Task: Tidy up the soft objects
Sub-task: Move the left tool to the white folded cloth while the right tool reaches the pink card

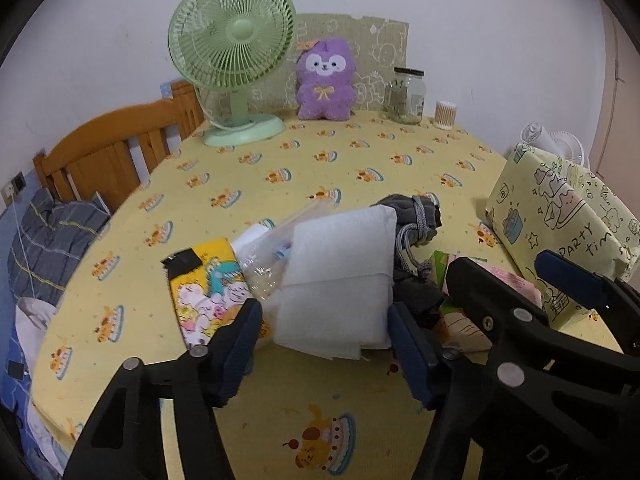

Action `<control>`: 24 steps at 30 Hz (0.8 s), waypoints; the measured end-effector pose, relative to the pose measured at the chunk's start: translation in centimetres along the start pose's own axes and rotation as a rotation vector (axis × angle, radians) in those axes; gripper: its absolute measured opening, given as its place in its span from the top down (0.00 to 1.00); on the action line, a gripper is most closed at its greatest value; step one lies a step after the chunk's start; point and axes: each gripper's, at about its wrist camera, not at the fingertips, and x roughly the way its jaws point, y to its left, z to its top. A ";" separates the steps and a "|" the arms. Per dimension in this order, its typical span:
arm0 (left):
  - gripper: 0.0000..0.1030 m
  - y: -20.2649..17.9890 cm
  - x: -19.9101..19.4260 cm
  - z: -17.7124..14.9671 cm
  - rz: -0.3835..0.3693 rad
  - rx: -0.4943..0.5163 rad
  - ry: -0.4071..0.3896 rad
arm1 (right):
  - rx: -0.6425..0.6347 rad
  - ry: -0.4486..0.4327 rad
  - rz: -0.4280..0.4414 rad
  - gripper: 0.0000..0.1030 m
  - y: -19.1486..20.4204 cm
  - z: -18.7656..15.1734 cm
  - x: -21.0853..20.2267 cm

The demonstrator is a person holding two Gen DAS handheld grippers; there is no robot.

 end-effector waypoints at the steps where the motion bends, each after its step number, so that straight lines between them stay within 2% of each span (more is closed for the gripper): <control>1: 0.41 0.1 0.2 0.0 -0.006 -0.005 0.009 | 0.001 0.006 0.000 0.23 0.0 0.0 0.3; 13: 0.55 -0.1 1.7 -0.2 -0.040 -0.004 0.043 | 0.007 0.069 -0.019 0.23 -0.3 0.0 2.8; 19: 0.63 -0.3 2.1 -0.2 -0.032 0.007 0.052 | 0.016 0.089 -0.028 0.24 -0.5 -0.2 3.7; 24: 0.65 -0.4 2.1 -0.2 -0.030 0.009 0.054 | 0.029 0.096 -0.037 0.35 -0.7 -0.3 3.9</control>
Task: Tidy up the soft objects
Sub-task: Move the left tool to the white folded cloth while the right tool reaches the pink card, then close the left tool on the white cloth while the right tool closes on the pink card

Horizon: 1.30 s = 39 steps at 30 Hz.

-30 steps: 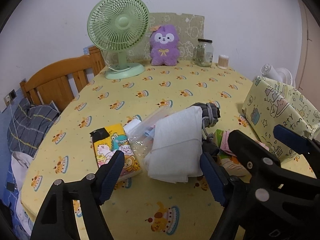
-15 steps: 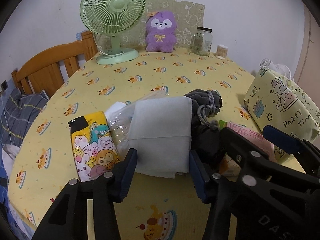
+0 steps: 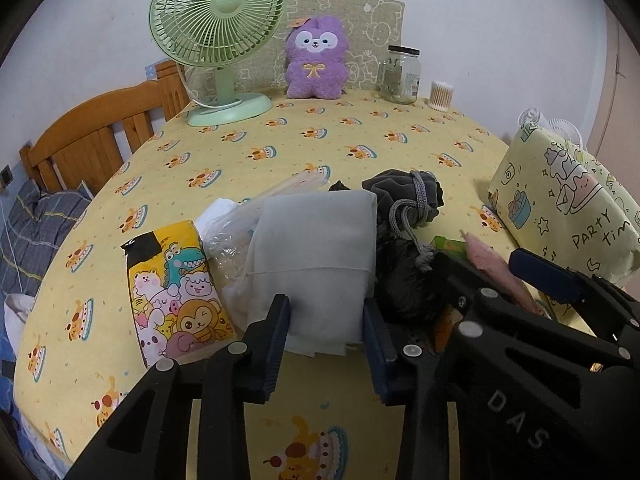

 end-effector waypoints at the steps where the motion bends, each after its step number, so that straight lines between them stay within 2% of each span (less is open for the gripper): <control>1: 0.65 0.0 0.0 0.0 0.000 0.000 0.000 | 0.002 -0.003 0.000 0.40 -0.1 0.0 0.0; 5: 0.67 -0.1 0.0 0.0 -0.003 -0.003 -0.003 | -0.002 -0.011 0.007 0.54 0.1 0.2 -0.2; 9: 0.74 -0.3 -0.2 0.0 0.002 0.004 -0.009 | -0.015 -0.016 0.010 0.64 0.4 0.3 -0.2; 13: 0.83 -0.4 -0.4 0.1 0.009 0.008 -0.022 | -0.024 -0.028 -0.001 0.84 0.5 0.3 -0.4; 18: 0.90 -0.4 -0.9 0.4 0.003 0.004 -0.028 | -0.018 -0.030 -0.010 0.92 0.6 0.7 -0.6; 20: 0.91 -0.5 -1.1 0.6 -0.005 0.004 -0.025 | -0.015 -0.029 -0.006 0.97 0.6 0.9 -0.8; 39: 0.91 -0.9 -3.7 2.3 -0.020 0.001 -0.077 | -0.014 -0.082 0.010 0.97 1.1 2.9 -3.6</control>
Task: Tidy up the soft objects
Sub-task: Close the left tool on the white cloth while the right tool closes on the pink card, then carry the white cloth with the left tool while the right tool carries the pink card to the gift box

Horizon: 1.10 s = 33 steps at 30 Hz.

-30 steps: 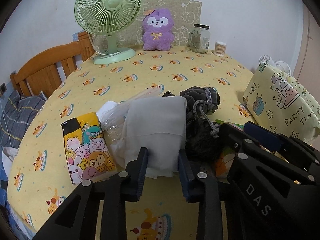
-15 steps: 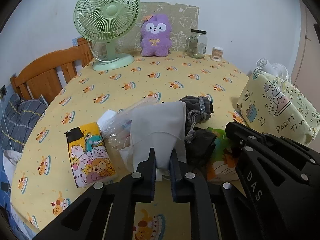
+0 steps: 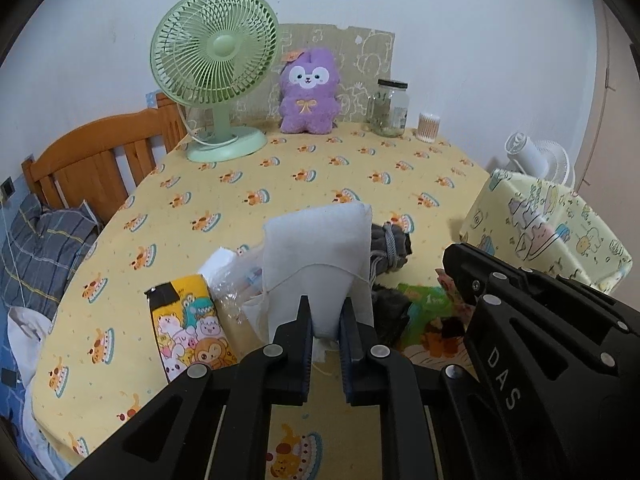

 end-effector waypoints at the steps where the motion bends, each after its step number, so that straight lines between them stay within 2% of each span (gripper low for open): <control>1: 0.91 0.0 -0.1 0.2 -0.003 -0.001 -0.002 | -0.002 -0.004 -0.001 0.97 0.0 0.2 -0.2; 33: 0.91 -1.6 -5.1 5.5 -0.030 0.038 -0.100 | 0.003 -0.129 0.011 0.97 -0.6 5.7 -6.5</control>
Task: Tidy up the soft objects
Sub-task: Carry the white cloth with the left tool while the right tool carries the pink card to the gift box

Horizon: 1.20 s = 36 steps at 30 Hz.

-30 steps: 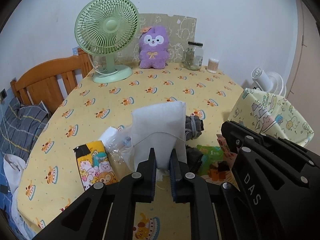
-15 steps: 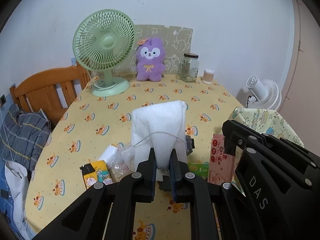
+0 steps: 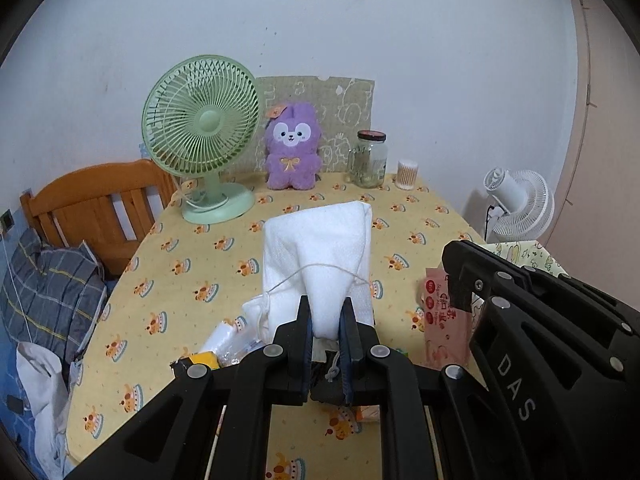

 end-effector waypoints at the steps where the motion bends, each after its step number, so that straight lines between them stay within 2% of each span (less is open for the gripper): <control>1: 0.91 -0.1 -0.1 0.1 0.000 0.001 -0.002 | -0.001 -0.002 -0.001 0.97 0.0 0.1 -0.1; 12: 0.91 -1.2 -0.4 0.8 0.003 0.006 -0.017 | 0.001 -0.011 -0.004 0.97 -0.8 0.8 -0.5; 36: 0.91 -7.2 -0.3 3.8 -0.025 0.032 -0.052 | 0.003 -0.057 -0.036 0.97 -7.2 3.7 -2.1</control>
